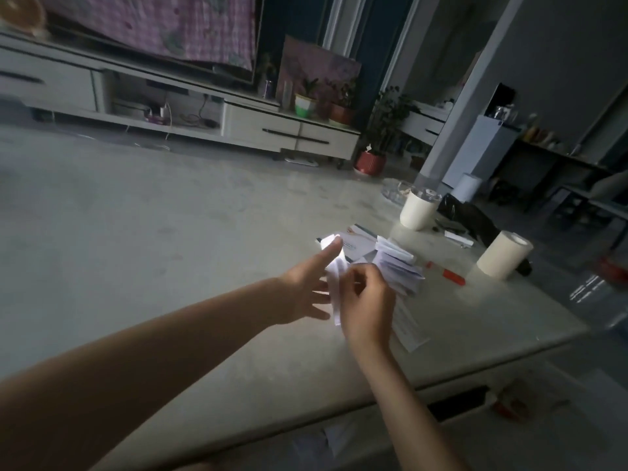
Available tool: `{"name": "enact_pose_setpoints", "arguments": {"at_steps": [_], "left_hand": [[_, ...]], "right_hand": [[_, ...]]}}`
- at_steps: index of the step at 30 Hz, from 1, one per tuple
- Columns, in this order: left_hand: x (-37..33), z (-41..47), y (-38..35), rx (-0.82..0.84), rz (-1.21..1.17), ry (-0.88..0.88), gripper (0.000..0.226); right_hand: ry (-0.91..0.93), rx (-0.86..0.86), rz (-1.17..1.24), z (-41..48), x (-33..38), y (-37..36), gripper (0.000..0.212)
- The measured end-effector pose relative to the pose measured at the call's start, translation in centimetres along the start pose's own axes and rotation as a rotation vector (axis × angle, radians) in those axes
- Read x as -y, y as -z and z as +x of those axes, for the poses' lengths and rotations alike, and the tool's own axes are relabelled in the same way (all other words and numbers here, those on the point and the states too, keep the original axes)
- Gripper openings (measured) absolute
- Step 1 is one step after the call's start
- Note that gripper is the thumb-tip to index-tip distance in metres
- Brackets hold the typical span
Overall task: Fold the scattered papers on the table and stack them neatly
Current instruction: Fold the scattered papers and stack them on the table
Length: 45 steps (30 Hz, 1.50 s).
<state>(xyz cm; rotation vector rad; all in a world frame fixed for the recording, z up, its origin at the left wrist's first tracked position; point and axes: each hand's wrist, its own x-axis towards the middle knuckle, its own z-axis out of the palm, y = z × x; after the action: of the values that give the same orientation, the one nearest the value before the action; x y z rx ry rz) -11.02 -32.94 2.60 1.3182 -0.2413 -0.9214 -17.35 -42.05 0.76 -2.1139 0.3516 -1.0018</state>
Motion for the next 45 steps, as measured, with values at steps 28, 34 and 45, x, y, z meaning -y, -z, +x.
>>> {"name": "enact_pose_setpoints", "arguments": {"at_steps": [28,34,45], "left_hand": [[2.3,-2.8,11.0,-0.205,-0.398,-0.342,0.013],[2.3,-2.8,10.8,-0.277,-0.516,-0.35,0.014],[2.2,-3.2,10.7,-0.23,-0.518,-0.325,0.018]], "right_hand": [[-0.324,0.345,0.377,1.6,3.2,-7.2,0.009],[-0.384,0.503,0.38,0.4,3.7,-8.3,0.011],[-0.519,0.336,0.546,3.8,4.2,-6.2,0.02]]}}
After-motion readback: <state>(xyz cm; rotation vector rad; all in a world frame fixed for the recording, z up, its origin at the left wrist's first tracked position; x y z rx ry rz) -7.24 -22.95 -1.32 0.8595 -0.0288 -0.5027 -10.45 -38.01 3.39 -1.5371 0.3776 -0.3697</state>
